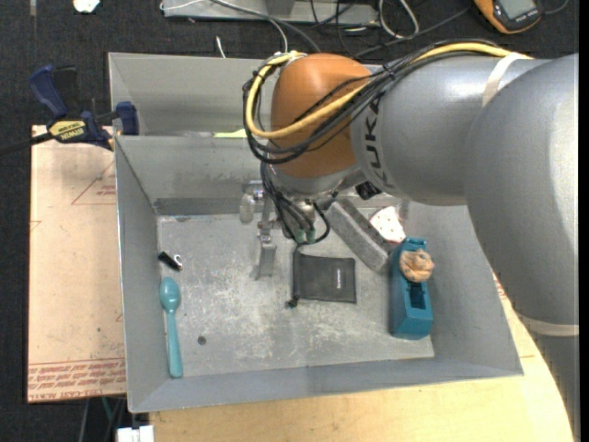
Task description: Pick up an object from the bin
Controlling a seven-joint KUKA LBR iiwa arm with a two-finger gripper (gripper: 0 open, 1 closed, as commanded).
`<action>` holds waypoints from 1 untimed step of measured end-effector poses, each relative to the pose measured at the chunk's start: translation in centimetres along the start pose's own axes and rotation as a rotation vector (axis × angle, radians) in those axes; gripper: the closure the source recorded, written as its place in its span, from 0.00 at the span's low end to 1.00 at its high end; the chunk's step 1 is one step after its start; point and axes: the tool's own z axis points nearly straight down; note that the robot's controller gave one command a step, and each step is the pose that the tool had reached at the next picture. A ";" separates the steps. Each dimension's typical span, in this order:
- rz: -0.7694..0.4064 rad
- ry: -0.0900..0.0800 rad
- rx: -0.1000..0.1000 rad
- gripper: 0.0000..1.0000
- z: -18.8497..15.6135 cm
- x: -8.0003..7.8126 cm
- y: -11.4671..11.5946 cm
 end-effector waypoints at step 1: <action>0.002 -0.007 -0.001 0.00 -0.5 -0.2 0.0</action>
Offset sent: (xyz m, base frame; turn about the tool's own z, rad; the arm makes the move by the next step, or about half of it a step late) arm 0.0023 -0.0744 0.0448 0.1516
